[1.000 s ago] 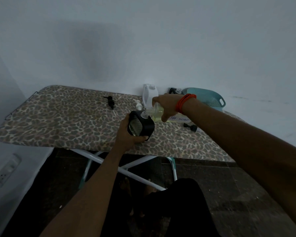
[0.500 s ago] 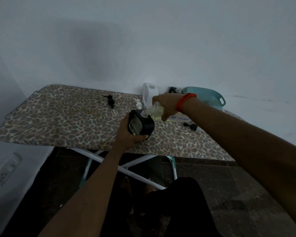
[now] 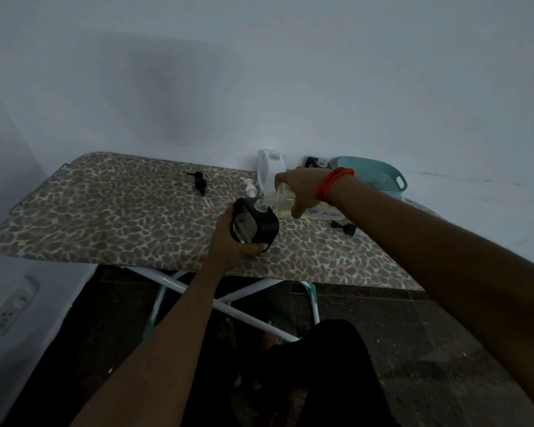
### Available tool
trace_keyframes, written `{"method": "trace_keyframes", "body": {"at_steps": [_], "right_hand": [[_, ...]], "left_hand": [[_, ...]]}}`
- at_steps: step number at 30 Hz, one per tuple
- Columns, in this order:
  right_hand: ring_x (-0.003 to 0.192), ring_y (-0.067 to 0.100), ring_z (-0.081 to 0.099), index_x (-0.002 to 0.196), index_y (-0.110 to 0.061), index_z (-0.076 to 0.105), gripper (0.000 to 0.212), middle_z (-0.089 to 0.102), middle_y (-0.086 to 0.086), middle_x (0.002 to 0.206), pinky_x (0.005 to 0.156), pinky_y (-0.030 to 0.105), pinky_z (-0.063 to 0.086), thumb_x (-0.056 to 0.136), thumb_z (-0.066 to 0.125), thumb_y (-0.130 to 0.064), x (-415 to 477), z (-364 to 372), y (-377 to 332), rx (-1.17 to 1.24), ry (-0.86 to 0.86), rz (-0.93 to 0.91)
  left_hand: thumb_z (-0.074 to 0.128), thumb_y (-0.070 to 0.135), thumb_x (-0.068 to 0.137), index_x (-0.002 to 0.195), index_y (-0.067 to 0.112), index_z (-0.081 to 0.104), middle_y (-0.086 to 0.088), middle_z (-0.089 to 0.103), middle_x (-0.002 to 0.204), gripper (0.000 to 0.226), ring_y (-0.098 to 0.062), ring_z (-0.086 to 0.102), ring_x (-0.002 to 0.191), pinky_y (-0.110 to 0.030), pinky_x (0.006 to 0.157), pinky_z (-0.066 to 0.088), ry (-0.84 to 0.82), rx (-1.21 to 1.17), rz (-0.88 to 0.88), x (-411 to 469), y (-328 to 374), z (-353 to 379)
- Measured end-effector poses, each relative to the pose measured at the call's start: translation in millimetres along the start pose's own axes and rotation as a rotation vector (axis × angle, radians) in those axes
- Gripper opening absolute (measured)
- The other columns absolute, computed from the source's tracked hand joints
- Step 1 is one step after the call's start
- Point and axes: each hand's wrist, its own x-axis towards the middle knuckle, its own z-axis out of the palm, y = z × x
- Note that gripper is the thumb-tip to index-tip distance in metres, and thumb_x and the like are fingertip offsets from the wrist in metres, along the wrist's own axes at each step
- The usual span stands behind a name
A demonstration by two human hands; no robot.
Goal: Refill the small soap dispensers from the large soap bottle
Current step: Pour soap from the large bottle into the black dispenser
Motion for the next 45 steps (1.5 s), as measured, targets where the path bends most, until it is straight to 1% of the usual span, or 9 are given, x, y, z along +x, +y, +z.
{"method": "trace_keyframes", "body": {"at_steps": [3,7,12,15,19,22,27,36,45], "right_hand": [[0.094,0.022,0.053,0.138,-0.025,0.041,0.082,0.055,0.008,0.122,0.074,0.035,0.044,0.071,0.086,-0.033,0.1,0.5,0.0,-0.002,0.002,0.003],[0.096,0.023,0.054,0.138,-0.026,0.041,0.081,0.056,0.008,0.121,0.076,0.036,0.047,0.071,0.086,-0.034,0.2,0.8,0.4,-0.001,0.003,0.006],[0.098,0.023,0.054,0.139,-0.025,0.041,0.082,0.055,0.008,0.124,0.079,0.037,0.048,0.071,0.086,-0.034,-0.1,0.8,0.1,-0.007,0.007,0.005],[0.101,0.024,0.055,0.138,-0.025,0.041,0.081,0.055,0.009,0.126,0.080,0.038,0.048,0.071,0.086,-0.033,-0.1,0.5,0.0,-0.009,0.004,0.004],[0.098,0.022,0.052,0.139,-0.023,0.041,0.082,0.055,0.009,0.127,0.080,0.036,0.046,0.071,0.086,-0.033,0.0,-0.1,-0.7,-0.007,0.012,-0.001],[0.095,0.020,0.050,0.138,-0.022,0.042,0.081,0.056,0.008,0.126,0.076,0.035,0.045,0.071,0.086,-0.032,0.0,0.0,-0.7,-0.013,0.017,-0.006],[0.094,0.019,0.049,0.138,-0.022,0.042,0.081,0.056,0.008,0.126,0.074,0.034,0.043,0.071,0.086,-0.033,0.3,0.9,-0.3,-0.020,0.014,-0.011],[0.095,0.019,0.049,0.138,-0.023,0.041,0.082,0.055,0.007,0.125,0.076,0.035,0.045,0.071,0.086,-0.034,0.3,0.5,0.2,-0.026,0.011,-0.007],[0.095,0.022,0.052,0.139,-0.023,0.041,0.081,0.055,0.009,0.126,0.075,0.035,0.044,0.072,0.086,-0.033,-0.2,0.1,-0.9,-0.022,0.002,0.005]], "left_hand": [[0.093,0.024,0.063,0.154,0.021,0.027,0.000,0.037,0.152,0.113,-0.006,0.037,0.131,-0.018,0.099,0.037,0.002,0.010,-0.013,0.1,-0.2,0.5],[0.092,0.021,0.064,0.155,0.021,0.024,0.001,0.034,0.154,0.114,-0.001,0.033,0.128,-0.003,0.089,0.032,0.014,0.021,-0.030,0.3,-1.6,1.1],[0.093,0.020,0.063,0.155,0.020,0.023,0.001,0.033,0.154,0.116,-0.003,0.032,0.130,-0.014,0.098,0.035,0.013,0.007,-0.047,-1.6,-0.7,0.3],[0.094,0.025,0.060,0.155,0.021,0.025,0.006,0.035,0.151,0.117,-0.006,0.035,0.133,-0.004,0.091,0.036,0.001,-0.011,-0.043,-2.5,1.4,-0.4],[0.085,0.054,0.049,0.153,0.022,0.028,0.009,0.037,0.147,0.123,-0.007,0.038,0.133,-0.014,0.098,0.039,-0.008,-0.031,-0.027,-4.9,5.6,-1.3],[0.084,0.057,0.047,0.154,0.019,0.026,0.001,0.037,0.152,0.128,-0.015,0.038,0.138,-0.031,0.106,0.040,-0.010,-0.020,-0.025,-5.2,7.0,-1.8],[0.083,0.057,0.047,0.155,0.017,0.025,-0.002,0.036,0.153,0.128,-0.020,0.037,0.140,-0.037,0.109,0.040,-0.012,-0.004,-0.032,-6.0,9.6,-2.7],[0.093,0.021,0.062,0.156,0.017,0.022,-0.002,0.032,0.156,0.117,-0.020,0.034,0.142,-0.032,0.107,0.037,0.008,0.001,-0.054,-3.2,2.8,-0.2],[0.093,0.019,0.062,0.156,0.017,0.023,-0.001,0.032,0.155,0.117,-0.014,0.034,0.139,-0.028,0.105,0.035,0.009,-0.007,-0.041,-1.0,-1.4,0.4]]}}
